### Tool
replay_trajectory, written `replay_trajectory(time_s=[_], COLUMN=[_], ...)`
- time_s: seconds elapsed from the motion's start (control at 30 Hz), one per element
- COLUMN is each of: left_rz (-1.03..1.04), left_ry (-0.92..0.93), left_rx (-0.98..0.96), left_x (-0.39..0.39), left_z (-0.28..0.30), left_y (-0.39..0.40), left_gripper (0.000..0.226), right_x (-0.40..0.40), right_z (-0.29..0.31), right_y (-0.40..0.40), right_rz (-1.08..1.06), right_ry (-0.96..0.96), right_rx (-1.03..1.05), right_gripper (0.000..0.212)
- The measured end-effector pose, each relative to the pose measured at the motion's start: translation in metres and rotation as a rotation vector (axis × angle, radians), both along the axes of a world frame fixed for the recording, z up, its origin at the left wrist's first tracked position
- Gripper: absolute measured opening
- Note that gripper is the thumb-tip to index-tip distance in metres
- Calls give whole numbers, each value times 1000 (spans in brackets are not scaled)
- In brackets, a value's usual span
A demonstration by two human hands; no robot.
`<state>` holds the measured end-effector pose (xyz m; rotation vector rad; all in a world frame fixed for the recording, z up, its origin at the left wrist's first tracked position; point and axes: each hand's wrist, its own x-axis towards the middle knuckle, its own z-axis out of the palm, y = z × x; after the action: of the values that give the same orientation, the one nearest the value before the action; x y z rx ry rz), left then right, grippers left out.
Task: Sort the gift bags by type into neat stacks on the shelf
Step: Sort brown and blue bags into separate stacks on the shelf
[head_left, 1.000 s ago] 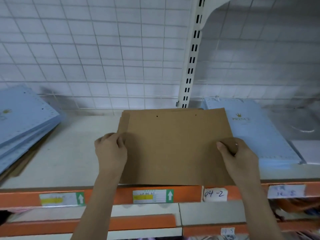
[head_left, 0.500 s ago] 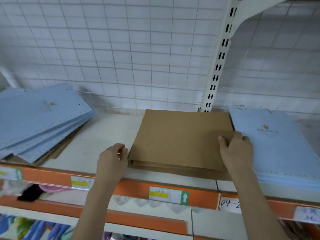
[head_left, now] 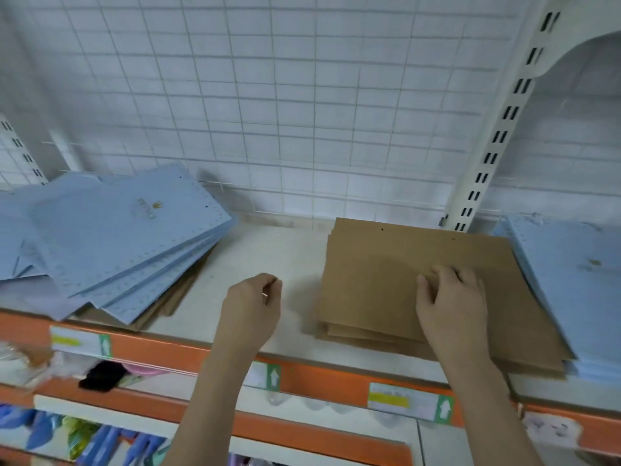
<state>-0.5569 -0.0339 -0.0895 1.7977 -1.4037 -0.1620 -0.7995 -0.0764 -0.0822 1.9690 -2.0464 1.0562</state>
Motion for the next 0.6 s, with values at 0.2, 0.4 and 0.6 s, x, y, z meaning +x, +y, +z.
replay_trajectory(time_s=[0.2, 0.4, 0.6], left_rz=[19, 129, 171], left_ry=[-102, -170, -183], left_rx=[-30, -67, -107], left_x=[124, 265, 355], left_z=[15, 34, 43], left_y=[19, 40, 33], left_gripper=[18, 12, 17], right_x=[146, 294, 365], right_z=[-7, -11, -14], right_y=[9, 20, 21], right_rz=[204, 369, 362], right_ry=[-110, -140, -162], right_rx=[9, 108, 153], right_gripper=[18, 22, 16])
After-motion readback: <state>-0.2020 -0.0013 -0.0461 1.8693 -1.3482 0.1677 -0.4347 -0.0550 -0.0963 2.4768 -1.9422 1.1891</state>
